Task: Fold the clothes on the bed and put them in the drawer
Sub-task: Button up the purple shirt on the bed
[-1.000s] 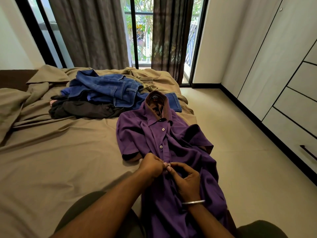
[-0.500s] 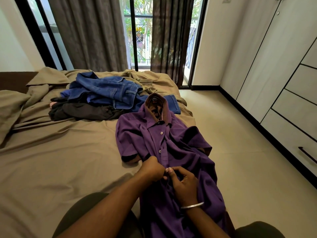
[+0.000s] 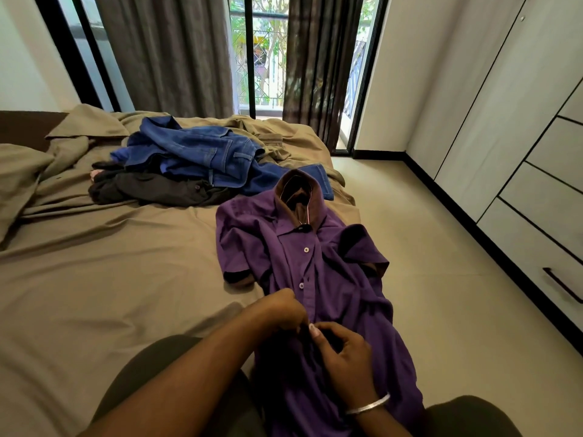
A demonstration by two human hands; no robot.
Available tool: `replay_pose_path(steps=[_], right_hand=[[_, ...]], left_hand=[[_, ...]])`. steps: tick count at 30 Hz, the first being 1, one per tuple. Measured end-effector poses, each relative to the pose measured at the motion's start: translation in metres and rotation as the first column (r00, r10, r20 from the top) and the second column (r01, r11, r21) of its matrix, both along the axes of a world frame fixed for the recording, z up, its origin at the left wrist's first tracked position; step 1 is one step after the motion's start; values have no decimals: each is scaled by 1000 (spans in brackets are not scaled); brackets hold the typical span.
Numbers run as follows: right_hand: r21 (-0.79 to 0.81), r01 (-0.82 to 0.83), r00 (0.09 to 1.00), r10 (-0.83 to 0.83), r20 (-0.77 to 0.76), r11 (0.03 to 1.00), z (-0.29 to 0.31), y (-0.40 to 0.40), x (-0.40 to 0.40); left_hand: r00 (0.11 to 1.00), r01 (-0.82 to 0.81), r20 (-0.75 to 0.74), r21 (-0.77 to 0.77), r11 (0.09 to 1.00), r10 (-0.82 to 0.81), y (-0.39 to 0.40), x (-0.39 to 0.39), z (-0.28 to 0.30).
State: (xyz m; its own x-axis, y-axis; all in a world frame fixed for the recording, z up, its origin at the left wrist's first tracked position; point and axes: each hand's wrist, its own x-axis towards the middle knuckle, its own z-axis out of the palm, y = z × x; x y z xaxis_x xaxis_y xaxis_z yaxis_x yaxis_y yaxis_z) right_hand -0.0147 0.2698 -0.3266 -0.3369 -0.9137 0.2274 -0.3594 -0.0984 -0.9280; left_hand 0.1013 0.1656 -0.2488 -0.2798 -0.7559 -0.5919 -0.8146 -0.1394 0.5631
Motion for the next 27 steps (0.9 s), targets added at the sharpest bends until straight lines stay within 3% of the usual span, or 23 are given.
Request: replay_pose_path(steps=[2, 6, 10, 14, 19, 22, 27], right_hand=[[11, -7, 1000, 6, 16, 1000, 5, 3, -1], [-46, 68, 993, -72, -88, 997, 13, -4, -4], [-110, 146, 951, -170, -256, 983, 24, -13, -5], [-92, 266, 918, -281, -280, 960, 36, -37, -11], [96, 196, 959, -170, -226, 976, 38, -76, -6], [215, 178, 929, -92, -358, 960, 29, -84, 3], [127, 268, 873, -185, -450, 955, 16, -82, 12]], left_hand=[[998, -64, 0, -44, 997, 64, -2, 3, 0], [978, -104, 129, -393, 914, 167, -11, 11, 5], [984, -174, -62, -557, 812, 168, -18, 9, 6], [985, -162, -146, -601, 783, 92, -20, 5, 0], [999, -21, 21, -642, 766, 45, -26, 7, -12], [994, 13, 91, -641, 767, 59, -28, 7, -17], [994, 5, 82, -665, 747, 67, -29, 6, -23]])
